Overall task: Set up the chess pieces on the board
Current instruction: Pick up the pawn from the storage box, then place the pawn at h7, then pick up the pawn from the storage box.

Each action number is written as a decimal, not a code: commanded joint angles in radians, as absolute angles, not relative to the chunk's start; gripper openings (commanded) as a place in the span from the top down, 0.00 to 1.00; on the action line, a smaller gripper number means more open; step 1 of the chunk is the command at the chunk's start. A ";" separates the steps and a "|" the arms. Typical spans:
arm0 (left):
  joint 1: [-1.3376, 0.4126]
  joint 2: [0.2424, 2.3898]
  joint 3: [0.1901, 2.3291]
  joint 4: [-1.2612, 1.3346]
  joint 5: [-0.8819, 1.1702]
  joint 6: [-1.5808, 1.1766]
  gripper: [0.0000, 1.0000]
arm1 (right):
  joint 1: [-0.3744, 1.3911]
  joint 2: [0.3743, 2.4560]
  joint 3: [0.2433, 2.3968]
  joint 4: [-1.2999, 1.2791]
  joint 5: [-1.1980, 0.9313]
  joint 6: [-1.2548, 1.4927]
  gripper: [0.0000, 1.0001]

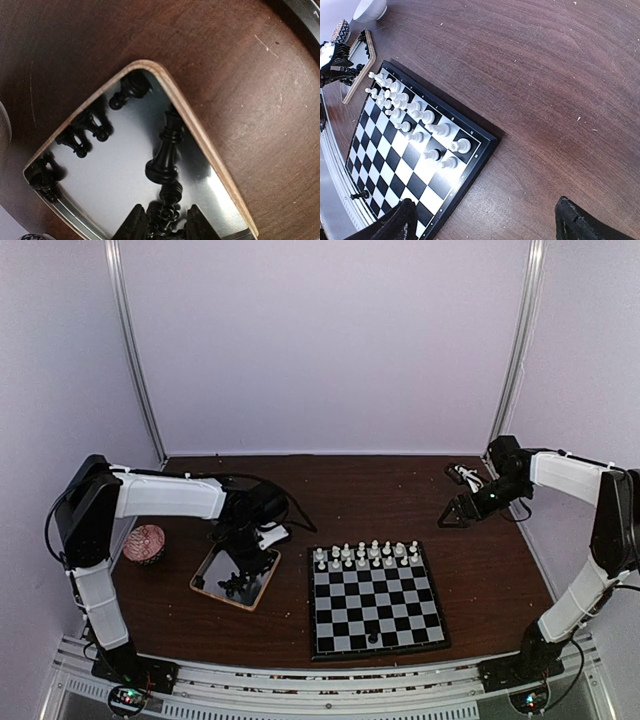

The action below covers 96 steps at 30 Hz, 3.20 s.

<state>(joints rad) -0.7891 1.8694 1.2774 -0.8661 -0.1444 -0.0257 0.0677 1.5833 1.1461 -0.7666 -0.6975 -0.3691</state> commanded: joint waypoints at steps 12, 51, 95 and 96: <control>-0.777 1.886 1.296 -0.853 -0.159 -0.003 0.96 | 0.069 1.595 1.170 -0.776 -0.687 -0.379 0.05; -1.257 1.937 1.488 -0.903 0.095 0.296 0.98 | 0.364 1.155 0.841 -0.672 -0.533 -0.453 0.07; -1.134 1.735 1.494 -0.876 -0.174 0.086 0.67 | 0.375 1.222 0.854 -0.701 -0.528 -0.493 0.00; -1.107 1.710 1.465 -0.874 -0.212 0.052 0.65 | 0.374 1.225 0.854 -0.700 -0.527 -0.492 0.00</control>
<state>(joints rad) -1.2030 1.8378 1.5185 -0.9020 -0.0616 0.1822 0.3691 1.2133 0.8288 -0.6926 -0.5228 -0.4896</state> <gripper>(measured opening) 0.324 0.997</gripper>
